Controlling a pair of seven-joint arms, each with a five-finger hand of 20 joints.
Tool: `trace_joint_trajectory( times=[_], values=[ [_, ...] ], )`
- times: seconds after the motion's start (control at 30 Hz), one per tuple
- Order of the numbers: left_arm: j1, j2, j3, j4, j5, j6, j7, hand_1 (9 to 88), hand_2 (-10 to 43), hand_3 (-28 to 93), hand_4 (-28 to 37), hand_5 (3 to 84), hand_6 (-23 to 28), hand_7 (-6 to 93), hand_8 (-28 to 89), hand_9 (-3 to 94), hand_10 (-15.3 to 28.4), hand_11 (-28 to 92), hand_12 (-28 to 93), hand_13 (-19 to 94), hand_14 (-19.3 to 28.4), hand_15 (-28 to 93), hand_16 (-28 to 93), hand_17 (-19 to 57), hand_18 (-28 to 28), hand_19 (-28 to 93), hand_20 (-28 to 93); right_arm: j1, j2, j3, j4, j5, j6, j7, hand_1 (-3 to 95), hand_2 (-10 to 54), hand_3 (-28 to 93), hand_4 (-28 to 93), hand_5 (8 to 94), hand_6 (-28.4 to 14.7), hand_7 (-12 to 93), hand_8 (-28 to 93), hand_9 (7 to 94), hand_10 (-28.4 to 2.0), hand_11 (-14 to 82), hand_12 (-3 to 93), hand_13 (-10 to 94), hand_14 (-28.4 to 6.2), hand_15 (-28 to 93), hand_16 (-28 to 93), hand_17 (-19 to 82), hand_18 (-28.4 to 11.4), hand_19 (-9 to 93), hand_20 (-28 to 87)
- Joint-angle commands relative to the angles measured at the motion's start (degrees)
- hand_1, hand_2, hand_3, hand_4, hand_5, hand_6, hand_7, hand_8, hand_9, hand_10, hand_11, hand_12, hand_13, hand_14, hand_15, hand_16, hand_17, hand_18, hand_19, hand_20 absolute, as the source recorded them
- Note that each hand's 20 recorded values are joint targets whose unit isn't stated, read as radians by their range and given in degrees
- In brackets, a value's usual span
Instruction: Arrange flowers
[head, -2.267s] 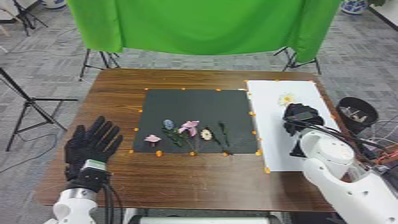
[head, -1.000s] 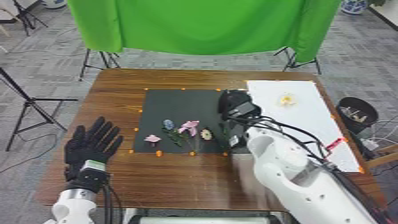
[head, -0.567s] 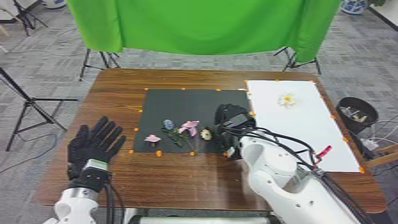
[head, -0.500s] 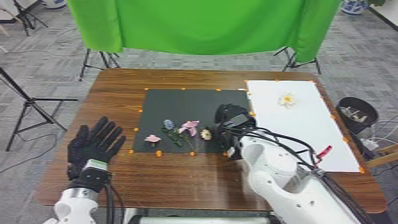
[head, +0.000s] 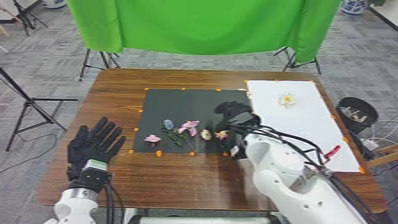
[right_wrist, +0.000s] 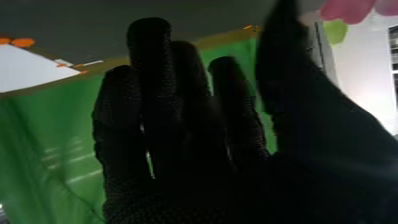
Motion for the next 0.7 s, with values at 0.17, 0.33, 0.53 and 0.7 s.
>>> trace_joint_trajectory(
  times=[0.17,0.33,0.53,0.7],
  values=[
    [0.5,0.31,0.05,-0.11,0.95,-1.9,1.05,26.2,16.7,71,-28.3,41.1,10.7,15.0,-9,33.2,16.5,28,11,24,17.1,43,-8,-7.5,15.4,38,10,6.9,7.6,12.0,8.7,3.5,1.1,7.9,35.4,-9.5,83,-28,35.7,-4.8,13,-11,33.0,-16.6,6.6,13.3,36,-14.9,32,14,22,-20.8,75,36],
    [0.6,0.12,0.41,-0.26,0.02,-0.46,1.72,26.2,16.7,70,-28.3,41.1,10.6,15.0,-9,33.3,16.4,28,11,24,17.2,43,-7,-7.5,15.5,38,10,15.6,9.1,6.6,19.9,8.5,5.1,7.6,37.2,-9.5,84,-28,36.7,-3.8,15,-12,36.0,-15.0,8.0,12.8,38,-13.8,26,16,21,-19.7,69,31],
    [-0.3,0.18,1.4,-0.2,-0.59,0.39,2.04,26.2,16.9,70,-28.3,41.4,10.7,15.0,-9,33.5,16.4,28,11,24,17.2,43,-7,-7.5,15.5,38,10,21.3,8.7,2.1,28.2,9.7,-4.3,2.7,37.4,-9.5,83,-28,33.8,-2.2,16,-13,34.1,-11.5,8.0,11.6,36,-13.3,21,17,20,-19.1,66,28],
    [-0.8,0.31,1.97,-0.08,-1.04,0.46,2.03,26.1,17.0,71,-28.3,41.8,10.8,15.1,-9,34.1,16.7,28,11,24,17.3,44,-7,-7.3,15.3,38,10,22.7,7.1,2.5,30.6,11.4,-14.4,3.0,36.1,-9.5,82,-28,33.3,-1.1,16,-13,35.0,-11.7,7.6,11.0,36,-12.6,19,18,20,-19.0,66,28]
  ],
)
